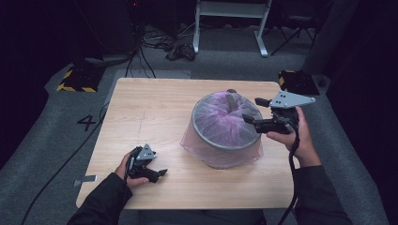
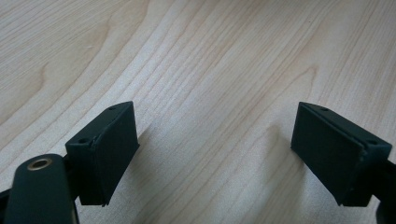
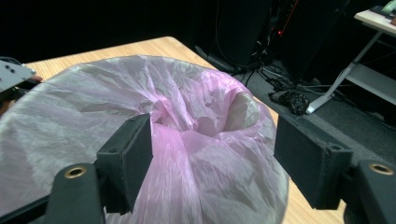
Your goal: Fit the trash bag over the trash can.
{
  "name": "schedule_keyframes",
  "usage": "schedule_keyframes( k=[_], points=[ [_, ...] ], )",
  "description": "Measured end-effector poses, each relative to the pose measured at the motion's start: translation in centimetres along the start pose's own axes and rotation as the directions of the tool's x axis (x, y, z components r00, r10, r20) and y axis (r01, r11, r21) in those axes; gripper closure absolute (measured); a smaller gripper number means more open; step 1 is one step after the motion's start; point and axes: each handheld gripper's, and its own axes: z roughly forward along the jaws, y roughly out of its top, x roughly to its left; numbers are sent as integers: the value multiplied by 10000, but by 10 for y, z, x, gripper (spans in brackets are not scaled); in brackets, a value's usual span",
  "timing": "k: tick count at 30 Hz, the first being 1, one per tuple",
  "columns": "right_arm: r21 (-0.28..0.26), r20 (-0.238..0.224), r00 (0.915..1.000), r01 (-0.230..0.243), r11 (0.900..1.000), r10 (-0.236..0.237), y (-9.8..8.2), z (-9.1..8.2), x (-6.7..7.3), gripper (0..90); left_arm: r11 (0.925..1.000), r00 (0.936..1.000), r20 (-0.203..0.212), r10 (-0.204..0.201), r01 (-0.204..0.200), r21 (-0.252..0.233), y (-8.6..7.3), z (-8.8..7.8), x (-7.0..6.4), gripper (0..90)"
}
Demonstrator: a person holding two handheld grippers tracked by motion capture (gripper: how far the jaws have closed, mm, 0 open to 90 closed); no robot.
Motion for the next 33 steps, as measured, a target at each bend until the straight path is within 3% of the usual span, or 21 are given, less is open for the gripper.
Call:
schedule_keyframes(
  k=[11,20,27,33],
  points=[
    [945,-298,9995,156,9954,-129,6,37,3,306,10000,10000,0,-2,2,-2,0,0,0,146],
    [1817,-588,9979,368,9827,-265,6,57,7,308,10000,10000,0,-4,4,-3,0,0,0,145],
    [2475,-738,9964,593,9671,-422,7,62,8,306,10000,10000,-1,-2,2,-2,0,0,0,145],
    [3103,-1043,9934,779,9475,-475,7,64,11,301,10000,10000,1,-1,1,-1,0,0,0,145]
  ],
)
